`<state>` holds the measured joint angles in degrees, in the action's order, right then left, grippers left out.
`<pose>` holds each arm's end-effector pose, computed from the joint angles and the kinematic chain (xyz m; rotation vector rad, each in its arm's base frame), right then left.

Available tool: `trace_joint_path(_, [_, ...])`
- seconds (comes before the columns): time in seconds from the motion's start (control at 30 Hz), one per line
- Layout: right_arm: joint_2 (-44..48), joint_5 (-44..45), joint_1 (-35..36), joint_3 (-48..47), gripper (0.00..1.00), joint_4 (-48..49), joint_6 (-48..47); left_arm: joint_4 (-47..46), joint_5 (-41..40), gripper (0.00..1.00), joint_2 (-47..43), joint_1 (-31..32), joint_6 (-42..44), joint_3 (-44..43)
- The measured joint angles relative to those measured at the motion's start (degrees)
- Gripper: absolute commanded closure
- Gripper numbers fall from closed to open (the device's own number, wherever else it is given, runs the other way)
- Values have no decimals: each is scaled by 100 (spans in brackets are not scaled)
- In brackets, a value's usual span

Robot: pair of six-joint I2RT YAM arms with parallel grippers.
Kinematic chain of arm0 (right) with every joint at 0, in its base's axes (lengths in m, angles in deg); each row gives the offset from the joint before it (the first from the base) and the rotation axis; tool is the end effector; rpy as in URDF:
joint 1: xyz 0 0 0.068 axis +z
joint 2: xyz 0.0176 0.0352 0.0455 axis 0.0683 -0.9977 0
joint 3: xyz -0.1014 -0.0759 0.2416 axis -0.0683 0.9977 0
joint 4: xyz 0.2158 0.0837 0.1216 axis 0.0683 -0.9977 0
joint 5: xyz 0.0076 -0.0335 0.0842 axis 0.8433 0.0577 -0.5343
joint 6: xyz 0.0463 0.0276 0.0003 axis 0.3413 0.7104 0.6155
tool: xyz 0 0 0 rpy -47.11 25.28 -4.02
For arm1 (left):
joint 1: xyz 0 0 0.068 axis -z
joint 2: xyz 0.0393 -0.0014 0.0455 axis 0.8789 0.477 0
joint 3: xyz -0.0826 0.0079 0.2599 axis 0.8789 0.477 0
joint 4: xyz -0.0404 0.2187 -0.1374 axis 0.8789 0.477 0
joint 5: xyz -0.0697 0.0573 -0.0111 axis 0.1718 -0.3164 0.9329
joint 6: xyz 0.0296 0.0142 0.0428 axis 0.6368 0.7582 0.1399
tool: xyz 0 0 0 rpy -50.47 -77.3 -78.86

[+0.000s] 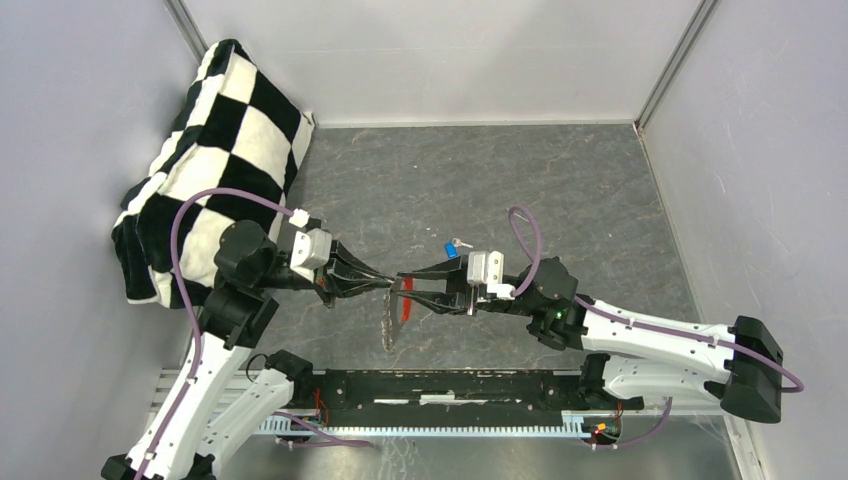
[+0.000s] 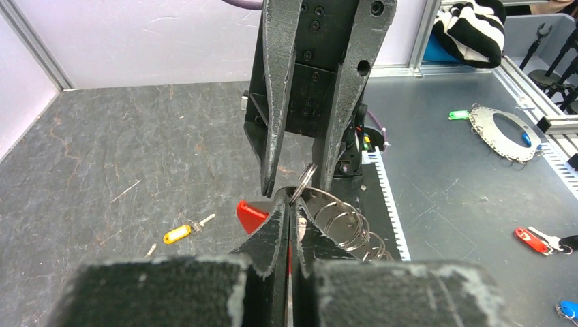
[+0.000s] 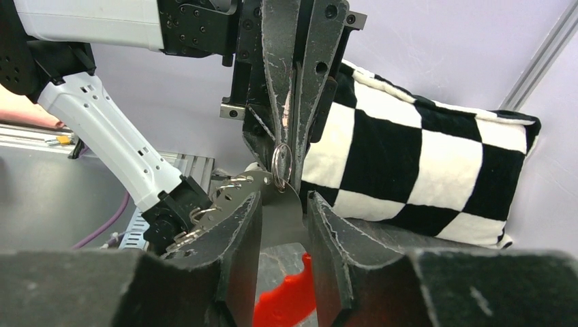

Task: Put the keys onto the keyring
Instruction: Adjust the key on the keyring.

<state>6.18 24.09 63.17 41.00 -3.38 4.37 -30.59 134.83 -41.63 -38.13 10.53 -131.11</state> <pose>0.0830 0.2261 0.3518 -1.0175 0.8615 1.1275 0.1037 -0.0808 0.3899 1.2351 1.1522 -1.1931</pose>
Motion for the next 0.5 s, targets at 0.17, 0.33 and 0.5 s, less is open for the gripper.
trace_joint_path(0.17, [-44, 33, 2, 0, 67, 74, 122, -26, -2, 98, -4, 0, -2, 24])
trace_joint_path(0.33, [-46, 118, 4, -4, 68, 122, 166, -48, -11, 98, -4, 0, 0, 116])
trace_joint_path(0.5, [-66, 192, 17, -26, 83, 144, 188, -44, -42, 98, -4, 0, 0, 157])
